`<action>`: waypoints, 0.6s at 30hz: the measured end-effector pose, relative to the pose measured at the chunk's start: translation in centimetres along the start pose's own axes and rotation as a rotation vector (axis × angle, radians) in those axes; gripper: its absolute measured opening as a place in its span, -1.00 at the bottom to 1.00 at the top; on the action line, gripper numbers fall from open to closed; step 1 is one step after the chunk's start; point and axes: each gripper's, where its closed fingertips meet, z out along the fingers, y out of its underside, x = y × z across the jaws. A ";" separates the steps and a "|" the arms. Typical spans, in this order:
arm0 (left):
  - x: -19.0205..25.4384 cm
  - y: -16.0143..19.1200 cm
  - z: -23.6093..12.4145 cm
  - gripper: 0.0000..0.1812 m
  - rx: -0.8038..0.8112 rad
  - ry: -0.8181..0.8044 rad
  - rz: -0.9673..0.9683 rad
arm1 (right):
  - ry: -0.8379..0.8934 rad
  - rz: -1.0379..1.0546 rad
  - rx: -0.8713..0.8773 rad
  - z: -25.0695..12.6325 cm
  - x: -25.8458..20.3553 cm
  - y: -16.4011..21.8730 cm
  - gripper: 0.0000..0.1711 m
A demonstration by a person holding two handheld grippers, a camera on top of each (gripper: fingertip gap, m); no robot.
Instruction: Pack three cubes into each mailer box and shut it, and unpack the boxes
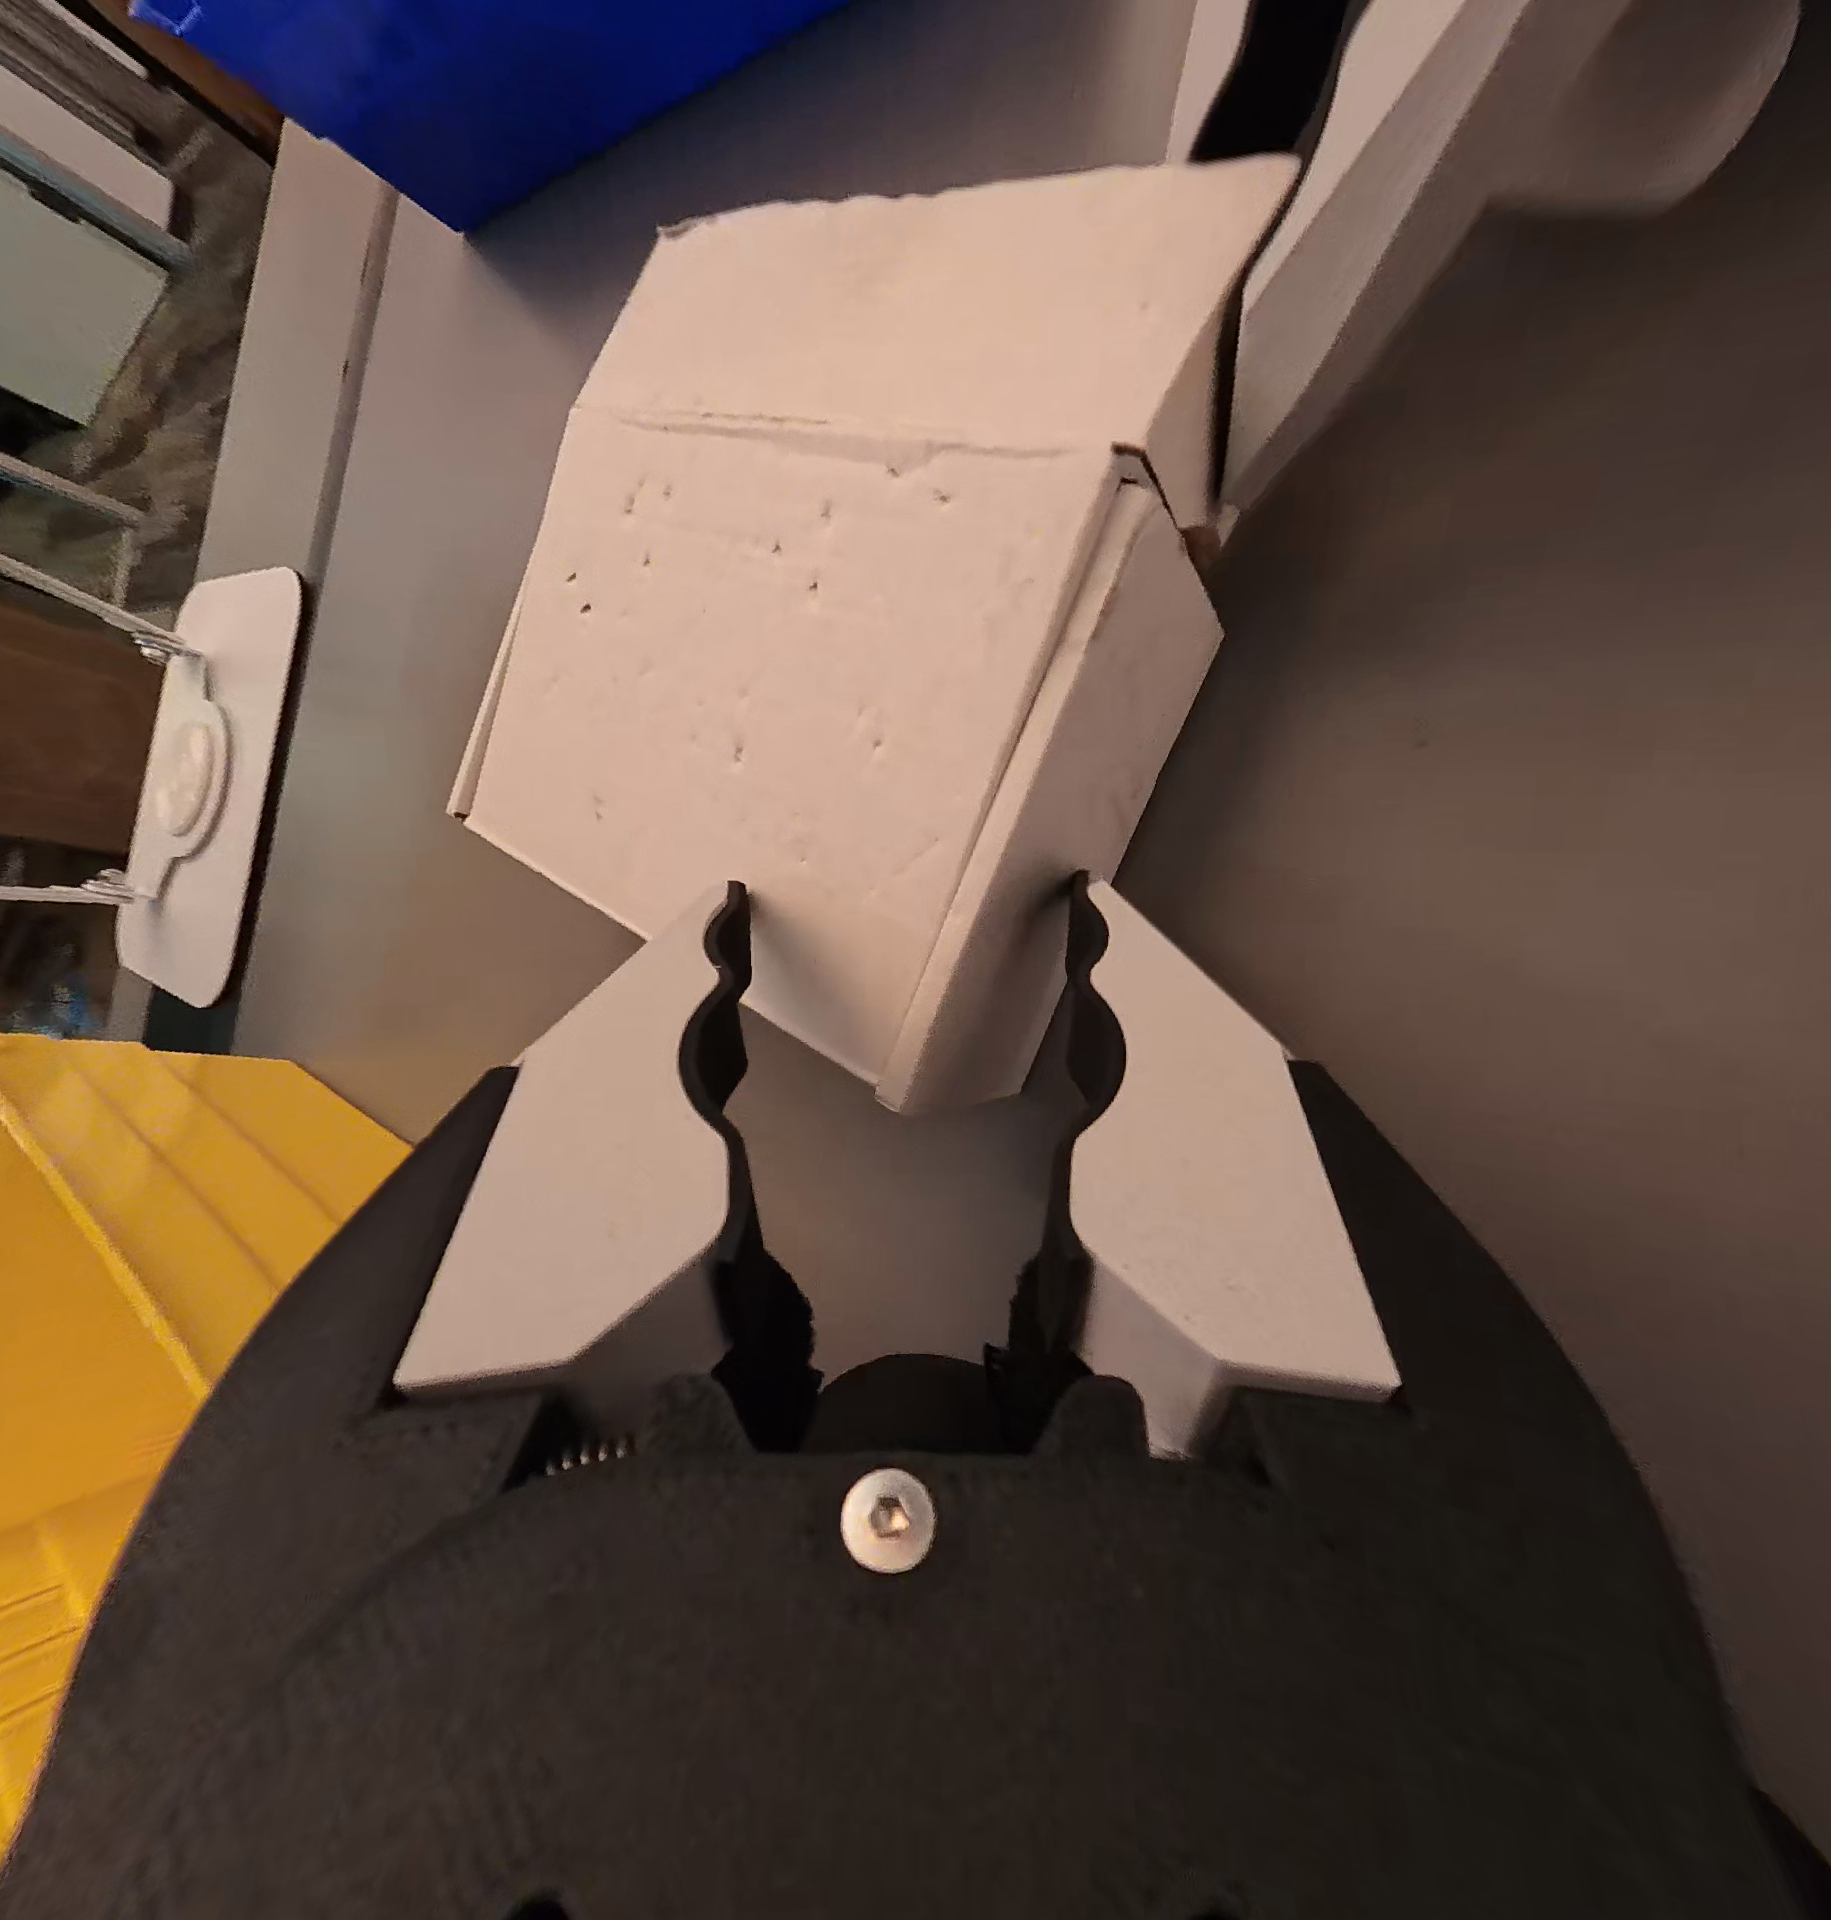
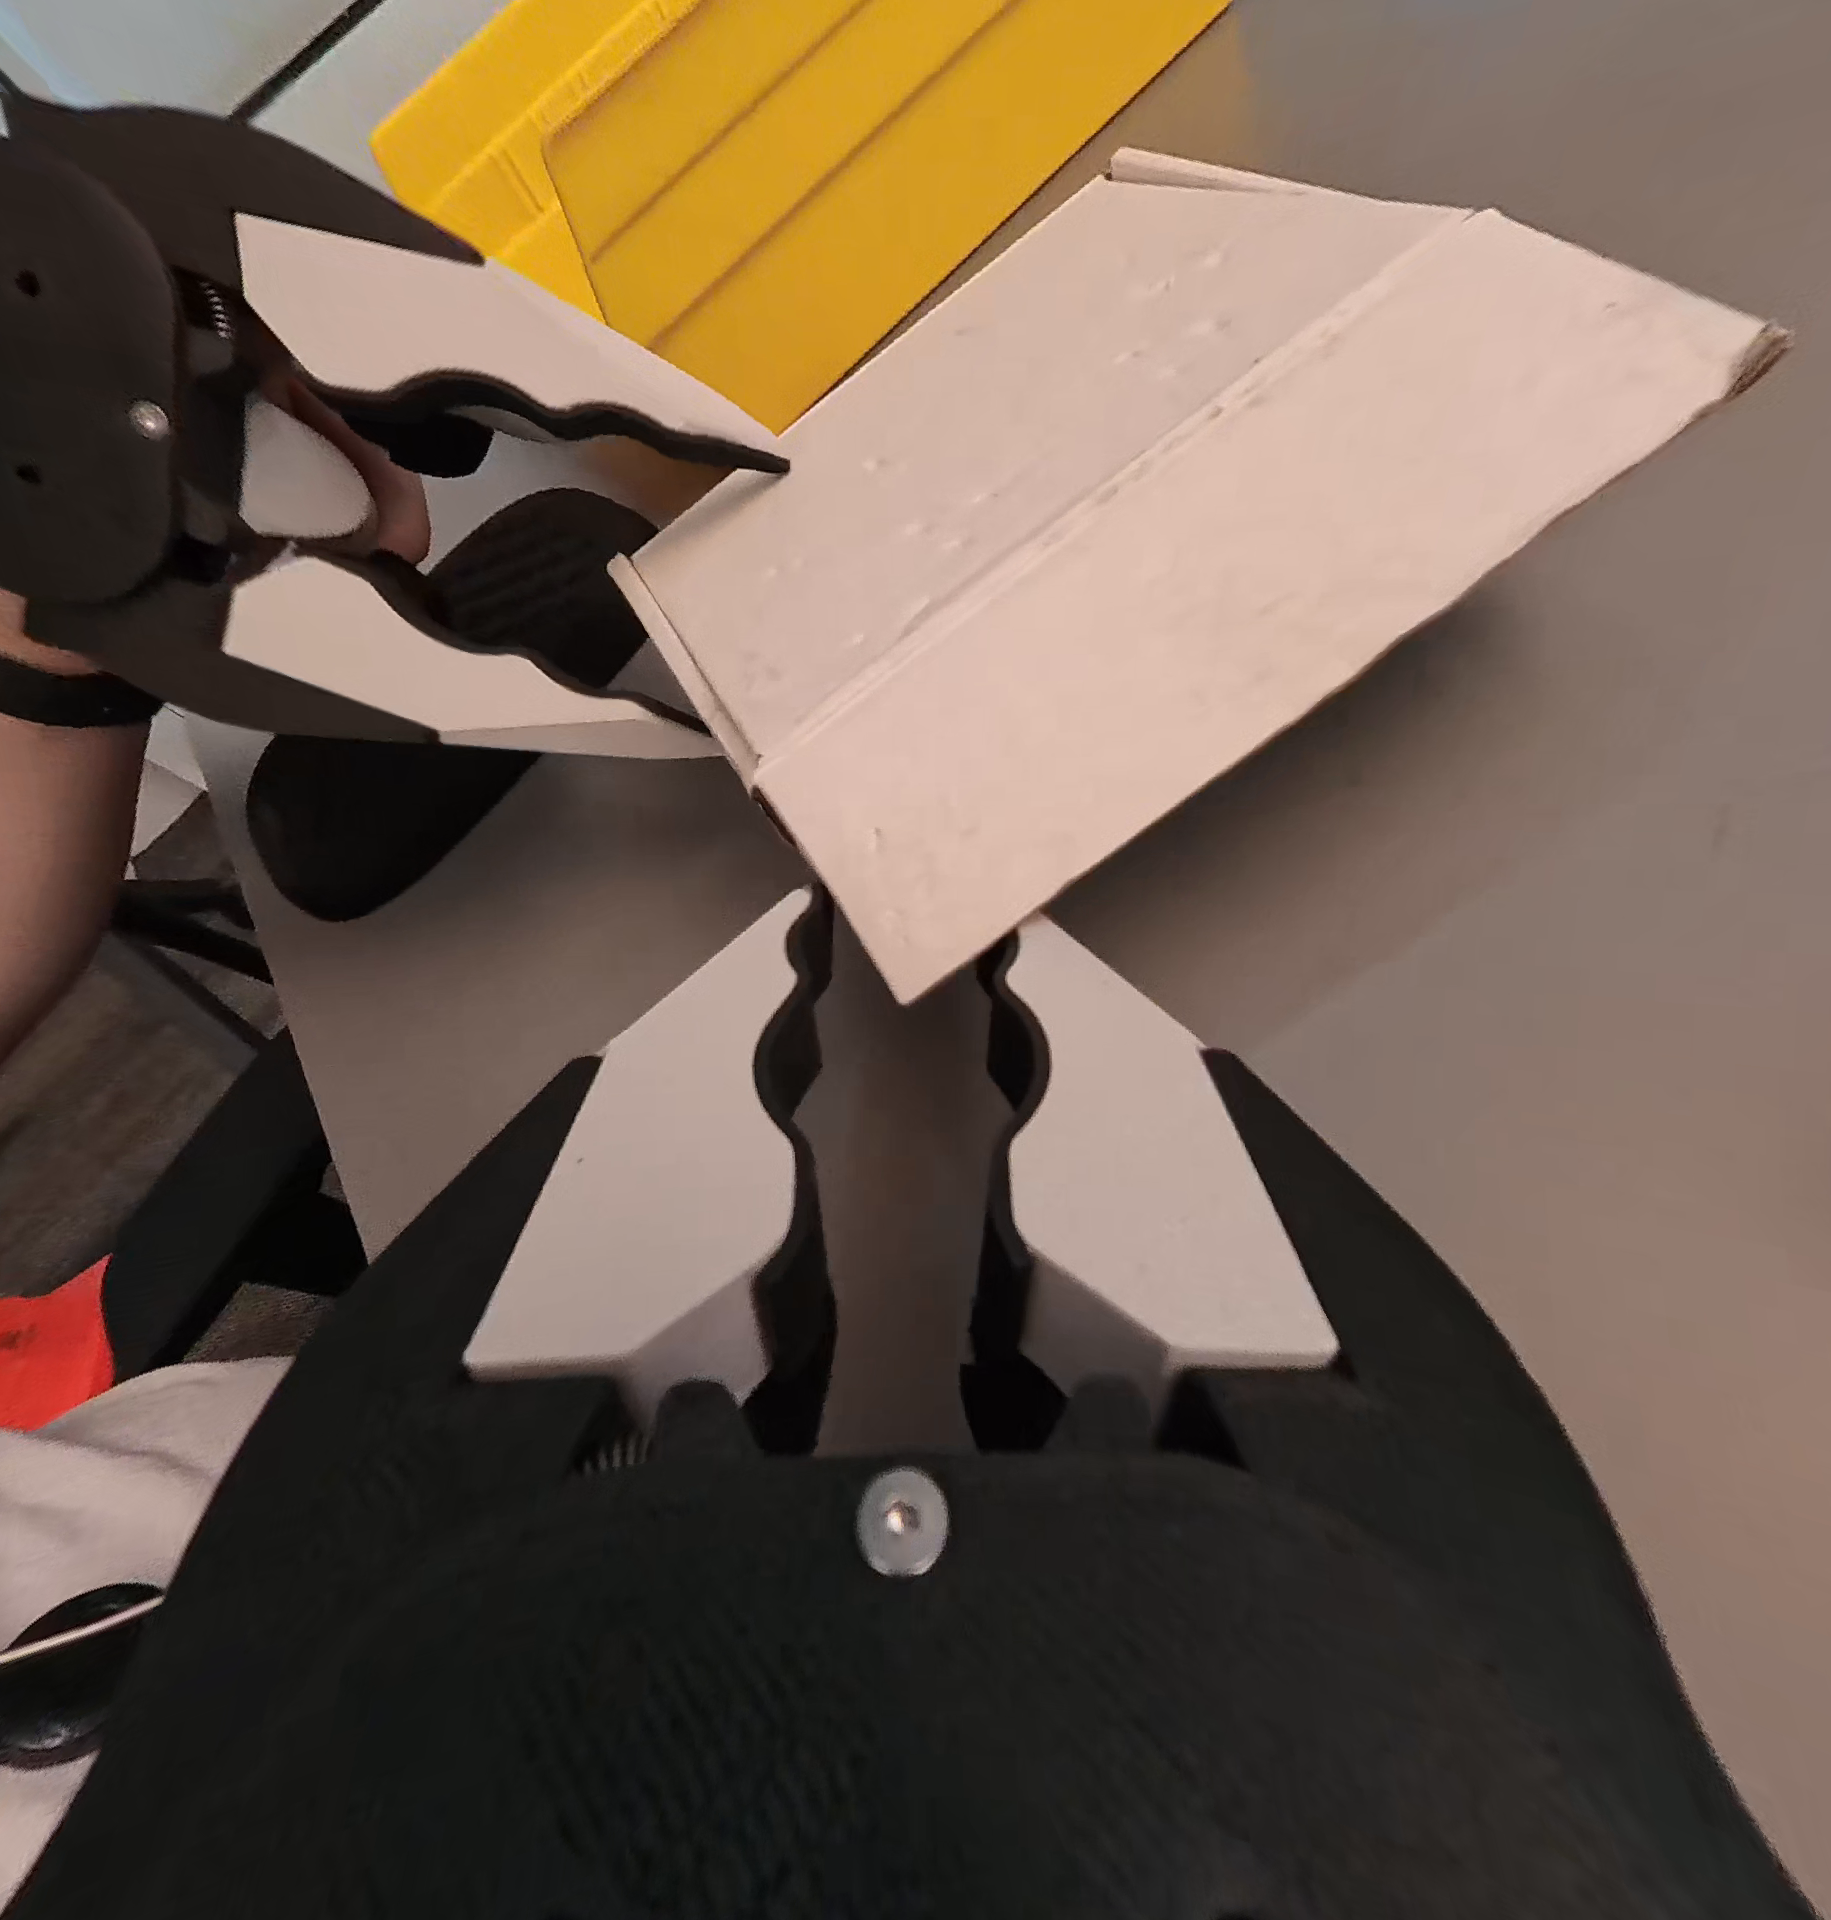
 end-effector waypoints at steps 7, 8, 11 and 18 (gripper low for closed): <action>0.0 0.1 0.1 -0.33 0.019 -0.033 0.017 | -0.013 0.009 -0.011 0.1 0.0 0.1 -0.74; 0.0 0.1 0.1 -0.33 0.021 -0.035 0.017 | -0.010 0.014 -0.022 0.2 0.1 0.3 -0.74; 0.0 0.1 0.1 -0.33 0.017 -0.037 0.027 | 0.017 0.007 -0.034 0.4 0.4 0.3 -0.73; 0.0 0.2 0.1 -0.34 0.009 -0.036 0.040 | 0.142 -0.072 -0.115 1.1 1.3 1.2 -0.71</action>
